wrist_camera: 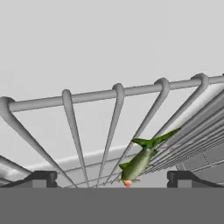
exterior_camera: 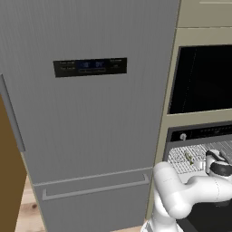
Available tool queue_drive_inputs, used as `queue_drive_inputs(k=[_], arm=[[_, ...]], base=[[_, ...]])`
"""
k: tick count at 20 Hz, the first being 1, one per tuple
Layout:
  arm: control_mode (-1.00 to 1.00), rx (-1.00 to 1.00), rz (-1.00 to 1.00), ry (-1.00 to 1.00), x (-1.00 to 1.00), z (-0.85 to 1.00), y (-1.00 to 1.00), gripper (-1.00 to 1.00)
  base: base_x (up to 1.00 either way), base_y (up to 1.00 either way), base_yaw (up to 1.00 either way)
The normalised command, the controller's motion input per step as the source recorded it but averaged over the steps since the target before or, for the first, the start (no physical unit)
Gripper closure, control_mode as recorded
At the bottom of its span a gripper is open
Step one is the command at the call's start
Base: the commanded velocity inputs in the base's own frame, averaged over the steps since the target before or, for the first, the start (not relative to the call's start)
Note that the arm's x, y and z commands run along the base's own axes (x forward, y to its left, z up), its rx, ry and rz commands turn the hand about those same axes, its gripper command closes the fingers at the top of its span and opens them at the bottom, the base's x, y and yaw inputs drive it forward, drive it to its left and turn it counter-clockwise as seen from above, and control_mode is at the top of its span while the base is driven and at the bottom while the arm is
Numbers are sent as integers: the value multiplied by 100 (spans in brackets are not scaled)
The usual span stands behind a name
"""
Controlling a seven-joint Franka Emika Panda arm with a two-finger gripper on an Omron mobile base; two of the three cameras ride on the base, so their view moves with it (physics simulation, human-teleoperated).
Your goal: Take the fish from the oven and place it on the plate on the counter.
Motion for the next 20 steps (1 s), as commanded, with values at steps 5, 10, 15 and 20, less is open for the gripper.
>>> queue_drive_inputs(k=[5, 10, 15, 20], arm=[[-100, 12, 0, -4, -51, -100, -4, -100], [-100, -6, 0, 1, -22, -100, 0, -100], [-100, -3, 0, 0, -28, -100, 0, -100], [-100, 0, -1, 0, -59, -100, 0, -100]], base=[[0, 0, 0], [0, 0, 0], [0, 0, 0], [0, 0, 0]])
